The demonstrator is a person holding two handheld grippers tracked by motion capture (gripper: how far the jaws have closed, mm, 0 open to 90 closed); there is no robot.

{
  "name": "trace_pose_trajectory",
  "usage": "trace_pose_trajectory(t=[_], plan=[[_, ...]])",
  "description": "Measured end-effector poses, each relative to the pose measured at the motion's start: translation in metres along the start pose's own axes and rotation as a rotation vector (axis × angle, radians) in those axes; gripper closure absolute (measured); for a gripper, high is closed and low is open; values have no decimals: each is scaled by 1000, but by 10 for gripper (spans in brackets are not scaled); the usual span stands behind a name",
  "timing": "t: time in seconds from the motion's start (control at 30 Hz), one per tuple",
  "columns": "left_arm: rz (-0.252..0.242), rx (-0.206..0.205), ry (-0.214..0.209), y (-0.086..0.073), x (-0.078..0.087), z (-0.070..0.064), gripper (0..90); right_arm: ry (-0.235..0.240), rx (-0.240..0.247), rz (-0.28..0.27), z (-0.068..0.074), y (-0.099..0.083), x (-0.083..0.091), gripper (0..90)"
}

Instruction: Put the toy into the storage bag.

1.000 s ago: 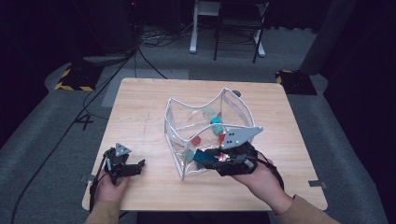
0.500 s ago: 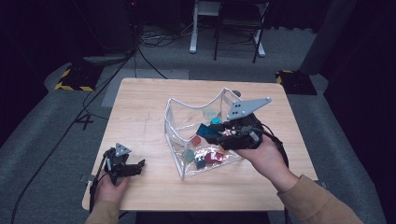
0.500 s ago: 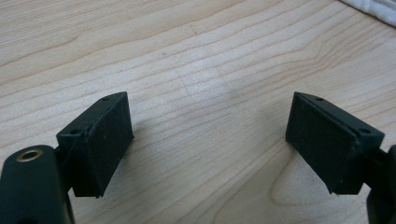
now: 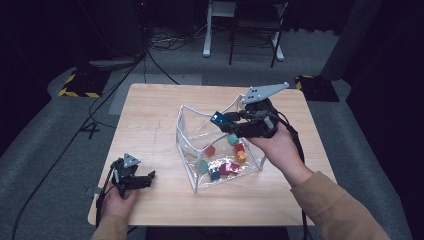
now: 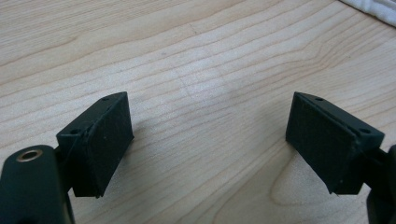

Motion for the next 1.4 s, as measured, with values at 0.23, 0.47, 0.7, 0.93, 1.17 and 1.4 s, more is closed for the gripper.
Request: trace_pose_trajectory(t=[0.23, 0.47, 0.7, 0.93, 1.17, 1.4], plan=[[1, 1, 0, 0, 0, 0, 150, -5, -10, 21, -8, 6, -18, 590], [0, 0, 0, 0, 0, 0, 150, -6, -6, 83, -12, 4, -45, 590], [1, 1, 0, 0, 0, 0, 151, -7, 4, 156, -12, -3, -69, 590], [0, 1, 0, 0, 0, 0, 151, 33, 15, 238, -9, -9, -86, 590], [0, 0, 0, 0, 0, 0, 151, 34, 52, 346, -13, -21, -103, 590], [0, 1, 0, 0, 0, 0, 151, 57, 79, 449, -19, -33, -116, 589]])
Point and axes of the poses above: each handheld gripper's, and its own axes: x roughly backward along the jaws, y roughly out of its top, z roughly to its left, the point moved 8 cm from there along -x, roughly forward along the jaws, and after that the axes turned 11 degrees about -y, right-handed, at the moved point
